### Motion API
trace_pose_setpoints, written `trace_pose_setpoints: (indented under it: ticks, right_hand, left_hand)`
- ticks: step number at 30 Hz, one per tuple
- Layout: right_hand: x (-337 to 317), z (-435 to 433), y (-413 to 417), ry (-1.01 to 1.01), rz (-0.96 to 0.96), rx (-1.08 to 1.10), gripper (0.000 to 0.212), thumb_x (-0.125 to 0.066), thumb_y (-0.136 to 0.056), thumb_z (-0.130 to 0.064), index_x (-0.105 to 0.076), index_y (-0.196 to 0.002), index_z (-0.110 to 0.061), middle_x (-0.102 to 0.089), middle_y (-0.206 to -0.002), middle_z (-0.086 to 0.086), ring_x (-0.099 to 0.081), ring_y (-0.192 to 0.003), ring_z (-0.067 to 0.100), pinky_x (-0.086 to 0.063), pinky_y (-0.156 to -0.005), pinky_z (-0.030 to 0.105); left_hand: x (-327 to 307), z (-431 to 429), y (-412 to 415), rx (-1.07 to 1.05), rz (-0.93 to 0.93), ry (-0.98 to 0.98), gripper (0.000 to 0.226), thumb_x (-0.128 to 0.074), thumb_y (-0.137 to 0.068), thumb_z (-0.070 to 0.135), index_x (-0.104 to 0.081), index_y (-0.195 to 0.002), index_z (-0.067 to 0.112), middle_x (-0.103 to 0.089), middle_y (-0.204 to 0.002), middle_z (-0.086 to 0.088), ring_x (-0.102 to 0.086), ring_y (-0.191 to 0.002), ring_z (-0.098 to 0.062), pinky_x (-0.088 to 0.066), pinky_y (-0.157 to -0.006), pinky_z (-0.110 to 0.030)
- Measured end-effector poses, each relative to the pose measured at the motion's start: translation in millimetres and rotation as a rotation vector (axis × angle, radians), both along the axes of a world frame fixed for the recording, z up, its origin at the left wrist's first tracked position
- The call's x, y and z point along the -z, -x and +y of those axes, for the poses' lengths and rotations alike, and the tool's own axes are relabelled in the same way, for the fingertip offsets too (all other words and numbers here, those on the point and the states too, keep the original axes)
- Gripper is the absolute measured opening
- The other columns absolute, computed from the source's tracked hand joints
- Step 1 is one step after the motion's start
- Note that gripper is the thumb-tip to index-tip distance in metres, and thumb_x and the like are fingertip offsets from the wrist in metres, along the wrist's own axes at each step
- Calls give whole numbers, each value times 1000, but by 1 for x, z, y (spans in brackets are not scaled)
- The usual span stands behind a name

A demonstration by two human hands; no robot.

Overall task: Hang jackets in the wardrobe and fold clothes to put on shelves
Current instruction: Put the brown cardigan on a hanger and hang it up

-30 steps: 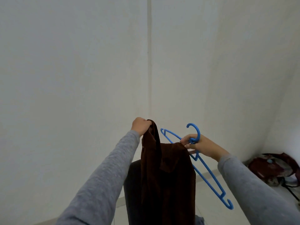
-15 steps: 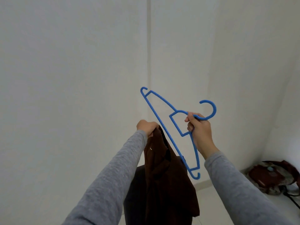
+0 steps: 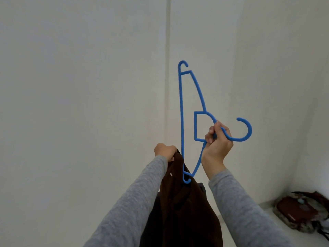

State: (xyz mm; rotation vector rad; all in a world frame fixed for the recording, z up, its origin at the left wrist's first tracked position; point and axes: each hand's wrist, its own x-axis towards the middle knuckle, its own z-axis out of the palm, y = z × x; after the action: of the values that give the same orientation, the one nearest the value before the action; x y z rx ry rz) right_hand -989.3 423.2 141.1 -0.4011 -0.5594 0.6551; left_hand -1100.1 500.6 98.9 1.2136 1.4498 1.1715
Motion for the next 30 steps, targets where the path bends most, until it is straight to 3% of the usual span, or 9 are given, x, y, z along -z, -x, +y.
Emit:
trace_pose_setpoints:
  ticks: [3,6,8,12,16,22,28,30]
  right_hand:
    - [-3,0,4,-57,95,-14,16,-52,-94,-9,-60,-81,-10,-46,-53,-2,-36,-49,8,-32,-46,16]
    - [0,3,8,-70,64,-32,18,-51,-94,-8,-58,-78,-10,-44,-51,-3,-34,-47,7,-31,-46,16]
    - [12,5,10,-42,-29,-14,21,-51,-94,-6,-56,-74,-11,-44,-51,-4,-34,-47,7,-31,-46,16]
    - [47,8,3,56,-232,-2,22,-51,-90,2,-58,-72,-9,-45,-50,-5,-35,-46,7,-31,-44,17]
    - [66,5,-24,210,-436,-47,20,-54,-87,3,-61,-70,-5,-43,-47,-4,-35,-45,7,-29,-43,18]
    - [58,5,-48,272,-625,-161,22,-56,-85,2,-57,-63,-3,-40,-45,1,-32,-42,12,-27,-41,21]
    - [65,5,-54,302,-754,-184,17,-56,-84,4,-55,-67,4,-41,-45,3,-33,-41,13,-29,-43,25]
    - [70,5,-58,317,-795,-199,15,-57,-83,4,-56,-71,11,-42,-47,4,-35,-42,14,-30,-44,27]
  left_hand:
    - [-4,-3,-1,11,-18,4,9,-53,-81,3,-49,-73,2,-53,-74,-12,-51,-51,-17,-38,-36,-18]
    - [-10,-4,4,31,-105,-4,11,-53,-80,2,-48,-70,2,-48,-67,-8,-49,-51,-16,-37,-37,-18]
    - [-18,-6,8,42,-200,-13,5,-56,-79,1,-52,-75,0,-49,-70,-9,-49,-54,-14,-37,-36,-14]
    - [-41,-5,24,17,-284,-78,14,-58,-78,-2,-50,-68,3,-45,-62,-7,-45,-53,-13,-33,-33,-11]
    - [-50,1,60,-82,-313,-110,7,-57,-76,-4,-54,-80,0,-49,-65,-9,-49,-55,-16,-40,-37,-15]
    - [-38,8,91,-168,-2,-178,20,-56,-75,-5,-48,-60,5,-51,-58,-9,-54,-46,-17,-51,-51,-27]
    - [-40,4,104,-138,173,-179,4,-63,-79,-6,-65,-82,-4,-67,-76,-14,-64,-42,-17,-50,-41,-17]
    - [-37,4,109,-112,244,-144,7,-65,-78,-4,-67,-85,-5,-68,-76,-15,-66,-45,-18,-54,-45,-19]
